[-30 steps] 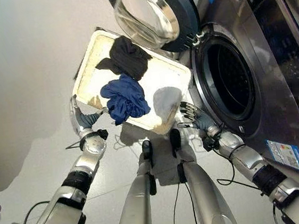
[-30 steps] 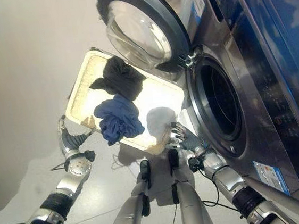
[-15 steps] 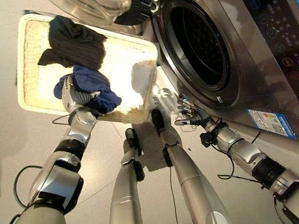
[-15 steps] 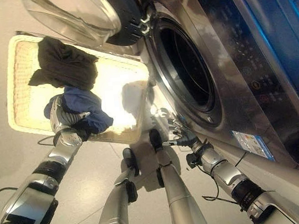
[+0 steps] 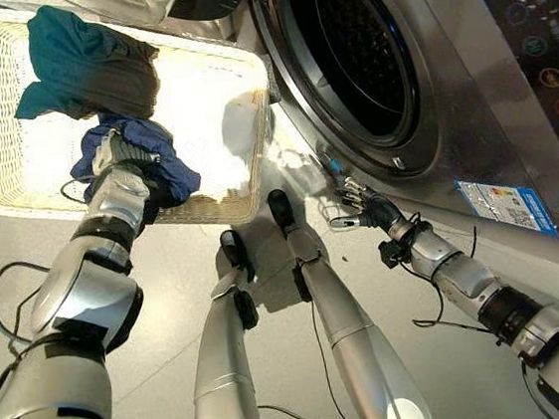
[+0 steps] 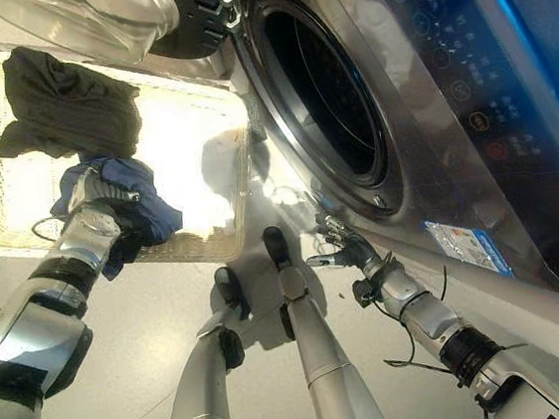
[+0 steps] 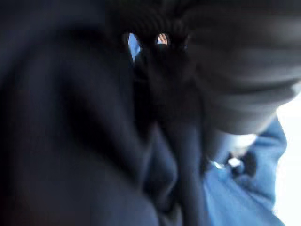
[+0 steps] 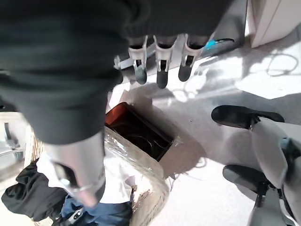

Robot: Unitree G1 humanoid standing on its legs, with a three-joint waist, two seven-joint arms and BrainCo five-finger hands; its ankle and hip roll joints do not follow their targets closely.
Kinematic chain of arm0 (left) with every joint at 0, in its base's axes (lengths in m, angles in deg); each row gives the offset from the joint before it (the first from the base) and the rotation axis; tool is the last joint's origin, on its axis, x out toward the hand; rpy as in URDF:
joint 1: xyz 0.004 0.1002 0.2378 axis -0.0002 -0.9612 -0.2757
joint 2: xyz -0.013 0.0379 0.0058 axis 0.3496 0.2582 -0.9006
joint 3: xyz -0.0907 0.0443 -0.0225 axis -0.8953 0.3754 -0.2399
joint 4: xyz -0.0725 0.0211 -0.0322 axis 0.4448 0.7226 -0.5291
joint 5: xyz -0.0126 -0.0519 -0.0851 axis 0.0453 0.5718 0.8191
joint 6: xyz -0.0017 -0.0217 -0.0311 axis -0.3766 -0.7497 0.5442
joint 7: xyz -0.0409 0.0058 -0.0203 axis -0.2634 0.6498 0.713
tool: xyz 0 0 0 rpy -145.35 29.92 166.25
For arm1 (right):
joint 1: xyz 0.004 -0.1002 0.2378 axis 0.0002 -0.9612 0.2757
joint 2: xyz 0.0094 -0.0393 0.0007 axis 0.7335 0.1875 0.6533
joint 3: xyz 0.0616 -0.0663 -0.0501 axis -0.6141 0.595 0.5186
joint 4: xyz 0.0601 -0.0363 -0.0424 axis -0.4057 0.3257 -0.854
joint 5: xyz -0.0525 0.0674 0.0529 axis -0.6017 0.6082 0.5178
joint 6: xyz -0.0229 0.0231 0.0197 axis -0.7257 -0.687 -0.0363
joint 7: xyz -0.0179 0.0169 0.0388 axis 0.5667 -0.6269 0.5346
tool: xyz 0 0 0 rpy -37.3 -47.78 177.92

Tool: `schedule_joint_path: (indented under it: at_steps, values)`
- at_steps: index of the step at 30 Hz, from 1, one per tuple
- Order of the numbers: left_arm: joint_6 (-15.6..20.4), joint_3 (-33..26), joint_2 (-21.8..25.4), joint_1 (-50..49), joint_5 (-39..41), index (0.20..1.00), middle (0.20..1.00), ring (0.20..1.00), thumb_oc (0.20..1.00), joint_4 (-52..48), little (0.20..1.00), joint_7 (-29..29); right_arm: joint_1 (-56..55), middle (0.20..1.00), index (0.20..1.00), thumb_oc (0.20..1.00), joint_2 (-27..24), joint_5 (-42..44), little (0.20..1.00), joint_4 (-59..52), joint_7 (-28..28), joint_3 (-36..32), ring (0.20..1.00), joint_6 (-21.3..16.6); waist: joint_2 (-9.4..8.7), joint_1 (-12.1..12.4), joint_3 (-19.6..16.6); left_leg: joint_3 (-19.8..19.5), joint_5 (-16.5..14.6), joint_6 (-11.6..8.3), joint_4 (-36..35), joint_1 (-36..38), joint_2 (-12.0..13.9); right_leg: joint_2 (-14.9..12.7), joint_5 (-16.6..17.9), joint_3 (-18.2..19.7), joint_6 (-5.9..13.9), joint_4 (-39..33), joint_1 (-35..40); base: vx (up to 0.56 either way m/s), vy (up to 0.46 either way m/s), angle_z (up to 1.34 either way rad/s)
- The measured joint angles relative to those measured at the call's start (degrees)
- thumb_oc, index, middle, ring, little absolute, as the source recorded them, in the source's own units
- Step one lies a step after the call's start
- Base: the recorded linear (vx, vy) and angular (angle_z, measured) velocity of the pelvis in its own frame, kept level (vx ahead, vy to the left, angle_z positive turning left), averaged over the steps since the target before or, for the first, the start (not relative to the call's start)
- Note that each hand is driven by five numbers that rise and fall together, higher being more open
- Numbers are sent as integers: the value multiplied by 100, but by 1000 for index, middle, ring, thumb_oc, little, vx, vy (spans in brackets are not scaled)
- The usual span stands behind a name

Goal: Put the clothes into the washing machine.

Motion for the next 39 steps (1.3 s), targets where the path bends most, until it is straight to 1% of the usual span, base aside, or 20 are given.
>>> schedule_joint_path:
  at_steps: [3, 4, 5, 6, 7, 9, 10, 14, 17, 19, 22, 23, 24, 25, 27, 28, 31, 34, 37, 39]
  values:
    - [-612, 523, -57, -8, -785, 200, 200, 200, 200, 28, 200, 611, 33, 1000, 1000, 1000, -18, 29, 1000, -11, 7, 44, 1000, 1, -19, -40, -12, 24, -35, 22, 44, -9, 6, 14, 5, 40, 8, -4, 0, -57, -30, -9]
    - [-1048, 697, -144, -52, -1489, 200, 200, 200, 200, 41, 200, 1066, 107, 1000, 1000, 1000, -13, 32, 1000, -25, 12, 100, 1000, 1, -74, -104, -46, 43, -19, 46, 34, -44, -8, 9, 19, 71, 2, 10, -57, -4, -10, -9]
    - [-1239, 850, -146, -163, -2050, 200, 200, 200, 200, 48, 200, 1315, 171, 1000, 1000, 1000, -13, 36, 1000, -50, 16, 140, 1000, 1, -104, -127, -60, 47, -29, 36, 24, -69, -13, 10, 11, 87, 21, 5, -86, -22, -10, -7]
    - [-1524, 1020, -210, -271, -3107, 200, 200, 200, 200, 52, 200, 1621, 232, 1000, 1000, 1000, -18, 45, 1000, -59, 44, 137, 1000, -14, -130, -171, -66, 50, -18, 53, 21, -101, -20, 8, 19, 95, 14, 7, -127, -29, -22, -5]
    - [-1628, 1054, -285, -336, -3485, 200, 200, 200, 200, 51, 200, 1722, 232, 1000, 1000, 1000, -29, 76, 1000, -26, 43, 130, 1000, -18, -134, -168, -67, 46, -21, 50, 16, -95, -21, 10, 27, 104, 2, 8, -127, -39, -59, -3]
    - [-1735, 1164, -340, -378, -3751, 200, 200, 200, 200, 46, 200, 1796, 233, 1000, 1000, 1000, -29, 77, 1000, 7, 52, 134, 1000, -30, -134, -157, -67, 47, -18, 52, -25, -66, -14, 6, 28, 104, -1, 8, -112, -29, -79, -1]
    - [-1972, 1238, -431, -525, -4019, 200, 200, 200, 200, 9, 200, 1837, 230, 1000, 1000, 1000, -9, 77, 1000, 18, 67, 189, 1000, -46, -134, -135, -67, 46, 12, 58, -133, 66, -6, -5, 16, 102, -22, 8, -30, -25, -82, 4]
    - [-2126, 1167, -454, -762, -3745, 200, 200, 200, 200, -1, 200, 1224, 225, 1000, 1000, 1000, 195, 72, 1000, 16, 65, 314, 1000, -169, -134, -79, -67, -7, 87, 1, -301, 324, -11, -36, -37, -12, -95, 10, 165, -29, -87, 12]
    - [-1624, 638, -185, -748, -2332, 200, 200, 200, 200, -320, 200, 256, 222, 1000, 1000, 1000, 317, 31, 1000, 9, 14, 315, 1000, -162, -131, 95, -67, -143, 241, -81, -496, 450, -77, -98, -72, -130, -156, 60, 229, -42, -97, 24]
    - [-1061, 101, 11, -794, -1351, 200, 200, 200, 200, -679, 200, -352, 209, 1000, 1000, 1000, 388, -13, 1000, -8, -13, 300, 1000, -124, -125, 267, -63, -264, 360, -132, -652, 613, -105, -133, -92, -244, -196, 55, 353, -40, -70, 31]
    - [-340, -414, 399, -956, -426, 200, 200, 200, 200, -1643, 200, -933, 158, 1000, 1000, 1000, 447, -68, 1000, -38, -64, 213, 1000, -20, -120, 542, -62, -404, 520, -232, -940, 826, -135, -179, -105, -375, -247, -42, 538, -50, -87, 26]
    - [-205, -856, 491, -1188, -141, 200, 200, 200, 200, -2194, 200, -1036, 60, 1000, 1000, 1000, 470, -140, 1000, -142, -93, 74, 1000, 39, -110, 622, -56, -454, 562, -254, -1030, 870, -143, -188, -106, -421, -247, -47, 554, -89, -172, 25]
    - [150, -1213, 585, -1533, 181, 200, 200, 200, 200, -2929, 200, -1326, -139, 1000, 1000, 1000, 498, -228, 1000, -293, -138, -128, 1000, 73, -58, 741, -53, -513, 634, -319, -1154, 926, -149, -206, -104, -471, -250, -109, 603, -69, -131, 22]
    - [317, -1235, 606, -1609, 336, 200, 200, 200, 200, -3081, 200, -1433, -209, 1000, 1000, 1000, 517, -276, 1000, -316, -153, -191, 1000, 86, -35, 788, -52, -558, 663, -312, -1193, 945, -150, -209, -98, -521, -258, -140, 631, -68, -134, 23]
    - [930, -2142, 473, -2420, 1120, 200, 200, 200, 200, -4194, 200, -1516, -557, 1000, 1000, 1000, 655, -422, 1000, -452, -228, -438, 1000, 90, 30, 930, -50, -675, 756, -353, -1383, 1055, -140, -220, -103, -648, -283, -225, 733, -45, -87, 25]
    - [1308, -2228, 389, -2725, 1342, 200, 200, 200, 200, -4438, 200, -1559, -710, 1000, 1000, 1000, 658, -465, 1000, -498, -266, -495, 1000, 93, 106, 1010, -38, -732, 803, -373, -1461, 1120, -129, -220, -106, -731, -298, -275, 822, -65, -106, 28]
    - [2200, -3244, -284, -4240, 2523, 200, 200, 200, 200, -5885, 200, -1226, -1100, 1000, 1000, 1000, 965, -735, 1000, -704, -330, -745, 1000, 96, 165, 1230, -31, -857, 950, -391, -1768, 1369, -93, -206, -95, -892, -333, -463, 1053, -65, -90, 18]
    - [2944, -3268, -842, -4802, 3722, 200, 200, 200, 200, -6622, 200, -333, -1198, 1000, 1000, 1000, 1112, -904, 1000, -814, -330, -840, 1000, 86, 185, 1440, -22, -917, 1002, -404, -1895, 1531, -58, -196, -102, -1001, -356, -578, 1256, -66, -62, 19]
    - [3171, -3072, -1056, -4882, 4613, 200, 200, 200, 200, -7057, 200, 722, -1109, 1000, 1000, 1000, 1187, -938, 1000, -916, -214, -899, 1000, 71, 184, 1480, -22, -919, 1030, -395, -1967, 1658, -70, -205, -100, -1006, -356, -650, 1392, -51, -30, 6]
    - [3124, -2884, -944, -4820, 4642, 200, 200, 200, 200, -7078, 200, 1059, -1057, 1000, 1000, 1000, 1176, -930, 1000, -1097, -154, -919, 1000, 41, 185, 1437, -22, -916, 1029, -395, -1975, 1715, -89, -225, -97, -1005, -352, -648, 1447, -38, -22, -1]
